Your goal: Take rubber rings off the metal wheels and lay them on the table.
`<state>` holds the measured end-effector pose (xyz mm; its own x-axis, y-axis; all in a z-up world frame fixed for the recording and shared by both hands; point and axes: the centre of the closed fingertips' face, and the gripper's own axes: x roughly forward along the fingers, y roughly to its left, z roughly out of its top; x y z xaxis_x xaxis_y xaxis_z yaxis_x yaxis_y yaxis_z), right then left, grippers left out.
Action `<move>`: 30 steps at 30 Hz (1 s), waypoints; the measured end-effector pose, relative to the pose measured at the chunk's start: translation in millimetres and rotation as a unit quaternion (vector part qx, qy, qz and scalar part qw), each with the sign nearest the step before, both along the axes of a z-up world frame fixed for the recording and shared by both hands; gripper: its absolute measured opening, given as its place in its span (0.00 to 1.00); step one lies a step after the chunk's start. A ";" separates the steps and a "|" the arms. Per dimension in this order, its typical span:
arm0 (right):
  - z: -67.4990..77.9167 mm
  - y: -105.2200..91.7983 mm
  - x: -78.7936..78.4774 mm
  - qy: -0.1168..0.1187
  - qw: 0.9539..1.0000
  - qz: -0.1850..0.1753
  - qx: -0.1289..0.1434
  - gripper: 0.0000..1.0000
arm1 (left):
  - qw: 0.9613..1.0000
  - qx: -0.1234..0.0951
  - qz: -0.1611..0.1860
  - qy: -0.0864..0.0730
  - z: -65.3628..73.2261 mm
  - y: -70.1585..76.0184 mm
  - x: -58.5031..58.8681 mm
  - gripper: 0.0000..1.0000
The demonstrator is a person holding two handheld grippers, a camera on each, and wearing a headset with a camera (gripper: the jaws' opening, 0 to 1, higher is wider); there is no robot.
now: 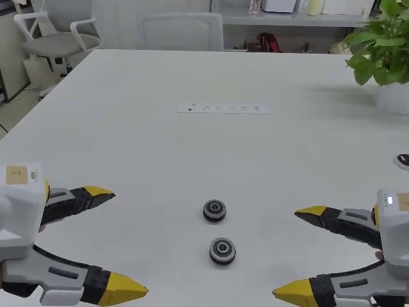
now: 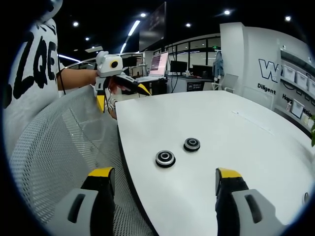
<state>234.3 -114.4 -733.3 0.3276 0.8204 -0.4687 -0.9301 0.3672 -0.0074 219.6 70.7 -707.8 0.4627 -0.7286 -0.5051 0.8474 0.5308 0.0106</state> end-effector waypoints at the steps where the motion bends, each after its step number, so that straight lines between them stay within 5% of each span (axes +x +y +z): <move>1: -0.1 0.1 0.6 -0.001 1.000 0.001 0.000 0.80 | 1.000 0.000 0.000 0.000 0.0 0.1 0.2 1.00; 30: -13.7 15.6 25.6 0.015 0.999 0.021 0.021 0.62 | 0.999 0.007 -0.049 0.009 -8.9 -19.8 20.1 0.86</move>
